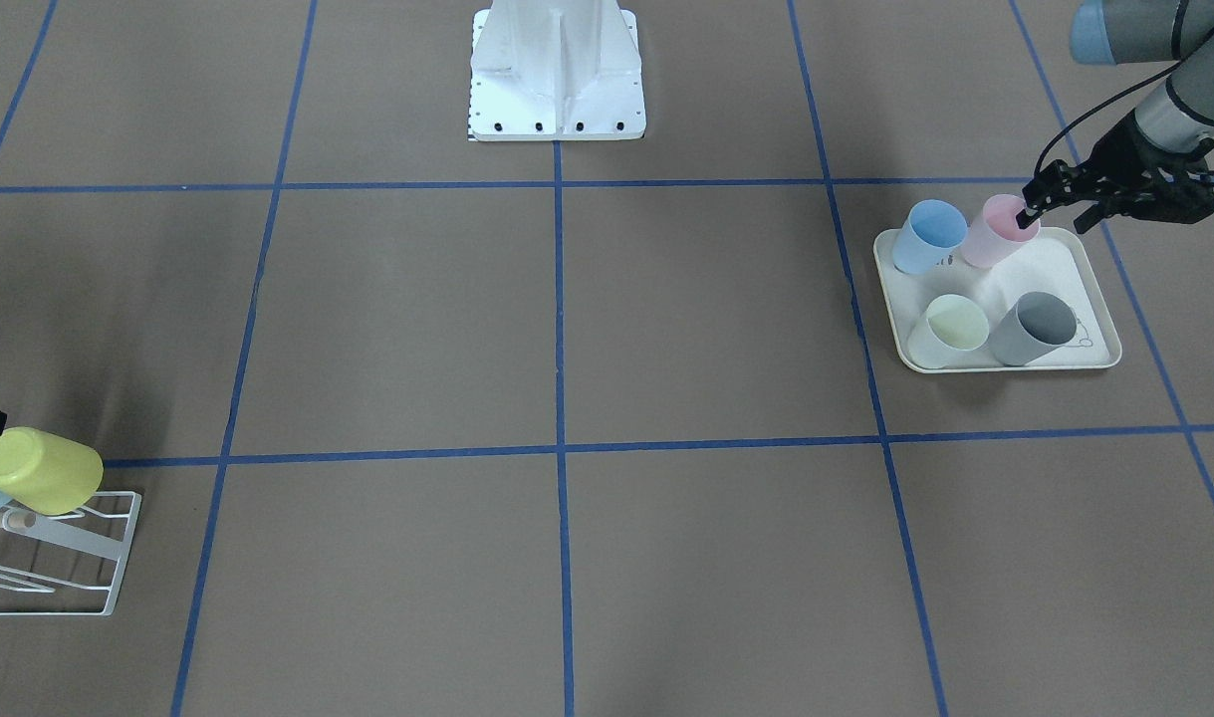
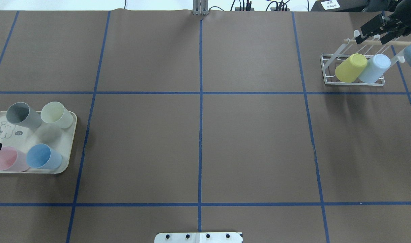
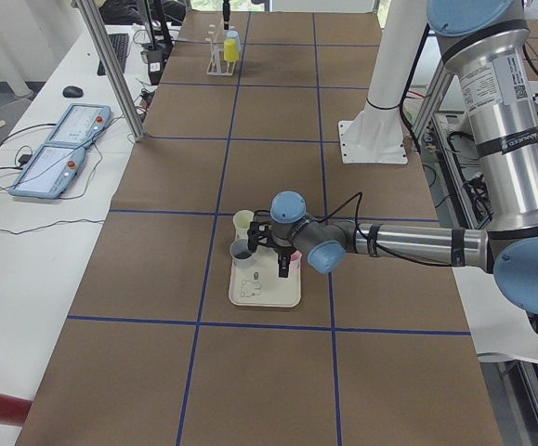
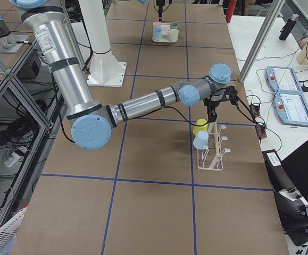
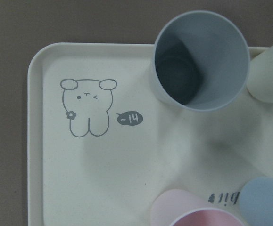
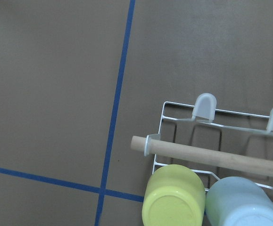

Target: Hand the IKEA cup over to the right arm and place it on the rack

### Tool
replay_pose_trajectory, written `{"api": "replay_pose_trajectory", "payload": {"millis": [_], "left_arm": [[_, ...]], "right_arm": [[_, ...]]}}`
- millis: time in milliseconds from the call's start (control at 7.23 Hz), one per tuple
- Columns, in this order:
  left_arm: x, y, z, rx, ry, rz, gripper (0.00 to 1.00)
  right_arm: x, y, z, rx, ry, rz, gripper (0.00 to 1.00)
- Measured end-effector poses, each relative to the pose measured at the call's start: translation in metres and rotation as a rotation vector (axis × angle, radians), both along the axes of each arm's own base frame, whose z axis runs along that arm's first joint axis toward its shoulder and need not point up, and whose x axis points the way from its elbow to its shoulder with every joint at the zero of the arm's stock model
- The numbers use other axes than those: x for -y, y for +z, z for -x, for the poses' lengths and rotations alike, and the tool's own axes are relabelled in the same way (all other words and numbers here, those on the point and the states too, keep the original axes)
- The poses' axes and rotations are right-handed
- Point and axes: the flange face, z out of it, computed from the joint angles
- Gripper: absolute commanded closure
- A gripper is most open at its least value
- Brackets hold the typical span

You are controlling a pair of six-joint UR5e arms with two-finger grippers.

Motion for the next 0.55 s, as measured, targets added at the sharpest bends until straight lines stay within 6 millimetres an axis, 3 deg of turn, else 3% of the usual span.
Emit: {"api": "replay_pose_trajectory", "payload": {"millis": [138, 277, 415, 553], "left_arm": [[-0.003, 0.002, -0.007, 0.003, 0.019, 0.003, 0.59], [-0.006, 0.004, -0.013, 0.007, 0.034, 0.005, 0.83], [-0.007, 0.005, -0.016, 0.009, 0.042, 0.006, 1.0], [-0.008, 0.005, -0.017, 0.01, 0.045, 0.007, 1.0]], "right_arm": [[-0.005, -0.003, 0.0, 0.011, 0.006, 0.012, 0.01], [-0.008, -0.005, 0.001, 0.022, 0.012, 0.026, 0.01], [-0.011, -0.007, 0.003, 0.032, 0.014, 0.04, 0.01], [-0.015, -0.011, 0.011, 0.043, 0.017, 0.06, 0.01]]}}
